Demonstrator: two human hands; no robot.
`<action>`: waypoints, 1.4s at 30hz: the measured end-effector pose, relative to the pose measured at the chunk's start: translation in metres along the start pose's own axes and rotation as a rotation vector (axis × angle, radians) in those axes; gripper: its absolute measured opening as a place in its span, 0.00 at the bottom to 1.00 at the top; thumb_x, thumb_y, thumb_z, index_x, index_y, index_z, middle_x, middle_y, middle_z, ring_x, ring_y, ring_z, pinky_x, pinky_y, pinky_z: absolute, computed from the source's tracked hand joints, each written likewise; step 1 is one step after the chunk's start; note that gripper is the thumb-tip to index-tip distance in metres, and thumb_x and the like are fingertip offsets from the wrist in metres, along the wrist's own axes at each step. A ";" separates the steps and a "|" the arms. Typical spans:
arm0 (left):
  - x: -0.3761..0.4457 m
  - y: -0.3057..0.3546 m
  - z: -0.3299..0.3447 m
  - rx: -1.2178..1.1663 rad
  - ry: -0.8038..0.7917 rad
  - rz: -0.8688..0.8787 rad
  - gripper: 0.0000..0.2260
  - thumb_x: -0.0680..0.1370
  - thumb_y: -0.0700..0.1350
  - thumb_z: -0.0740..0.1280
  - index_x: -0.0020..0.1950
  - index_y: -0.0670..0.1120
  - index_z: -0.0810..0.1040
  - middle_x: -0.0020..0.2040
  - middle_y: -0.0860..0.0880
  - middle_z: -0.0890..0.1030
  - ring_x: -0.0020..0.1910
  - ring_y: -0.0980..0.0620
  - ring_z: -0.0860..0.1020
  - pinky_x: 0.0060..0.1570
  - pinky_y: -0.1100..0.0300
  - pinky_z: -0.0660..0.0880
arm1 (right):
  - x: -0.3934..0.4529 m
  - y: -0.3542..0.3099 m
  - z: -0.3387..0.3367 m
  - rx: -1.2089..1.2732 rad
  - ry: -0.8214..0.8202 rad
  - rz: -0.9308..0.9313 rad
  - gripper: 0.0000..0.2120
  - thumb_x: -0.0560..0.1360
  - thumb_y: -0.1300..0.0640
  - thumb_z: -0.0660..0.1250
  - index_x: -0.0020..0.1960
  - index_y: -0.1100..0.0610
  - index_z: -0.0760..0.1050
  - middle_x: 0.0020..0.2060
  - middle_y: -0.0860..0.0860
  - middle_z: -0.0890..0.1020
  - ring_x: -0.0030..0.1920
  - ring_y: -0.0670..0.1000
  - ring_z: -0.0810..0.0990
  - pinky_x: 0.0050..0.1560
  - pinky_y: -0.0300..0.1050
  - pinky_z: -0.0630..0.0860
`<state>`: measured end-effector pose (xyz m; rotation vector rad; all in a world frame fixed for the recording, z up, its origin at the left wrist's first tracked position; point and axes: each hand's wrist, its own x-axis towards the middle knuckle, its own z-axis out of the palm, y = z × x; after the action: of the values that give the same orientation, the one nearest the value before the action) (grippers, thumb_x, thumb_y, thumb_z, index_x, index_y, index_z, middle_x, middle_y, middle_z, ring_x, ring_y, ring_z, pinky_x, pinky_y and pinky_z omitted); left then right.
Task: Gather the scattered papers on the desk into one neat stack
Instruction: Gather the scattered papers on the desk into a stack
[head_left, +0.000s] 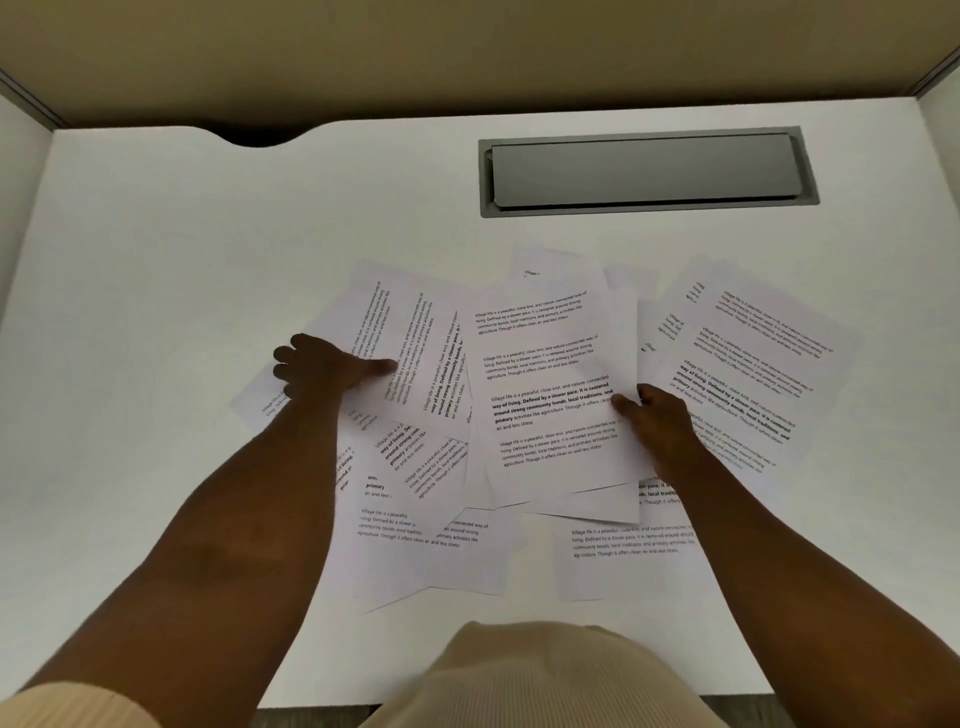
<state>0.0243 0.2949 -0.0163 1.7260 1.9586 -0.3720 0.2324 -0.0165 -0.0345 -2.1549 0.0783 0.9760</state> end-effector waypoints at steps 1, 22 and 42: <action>0.003 -0.001 -0.001 -0.014 -0.007 0.017 0.56 0.57 0.60 0.81 0.72 0.38 0.56 0.71 0.37 0.63 0.70 0.38 0.63 0.67 0.43 0.66 | 0.000 0.000 0.000 -0.011 0.002 -0.004 0.25 0.76 0.52 0.68 0.70 0.61 0.70 0.65 0.56 0.76 0.64 0.56 0.75 0.66 0.53 0.71; 0.003 -0.010 -0.008 0.046 -0.079 0.079 0.53 0.59 0.57 0.82 0.71 0.34 0.58 0.69 0.37 0.69 0.70 0.39 0.67 0.66 0.47 0.68 | 0.000 0.005 -0.003 -0.118 0.013 -0.093 0.20 0.76 0.50 0.67 0.64 0.60 0.75 0.58 0.55 0.81 0.57 0.55 0.79 0.61 0.52 0.75; 0.016 -0.013 -0.005 -0.110 -0.053 0.266 0.32 0.61 0.55 0.81 0.58 0.39 0.77 0.58 0.41 0.80 0.58 0.39 0.78 0.57 0.46 0.76 | 0.010 0.011 -0.002 -0.102 0.002 -0.114 0.20 0.76 0.49 0.67 0.63 0.60 0.76 0.57 0.55 0.81 0.56 0.55 0.79 0.60 0.52 0.76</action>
<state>0.0097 0.3088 -0.0218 1.8544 1.6531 -0.2089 0.2370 -0.0231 -0.0468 -2.2270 -0.0946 0.9293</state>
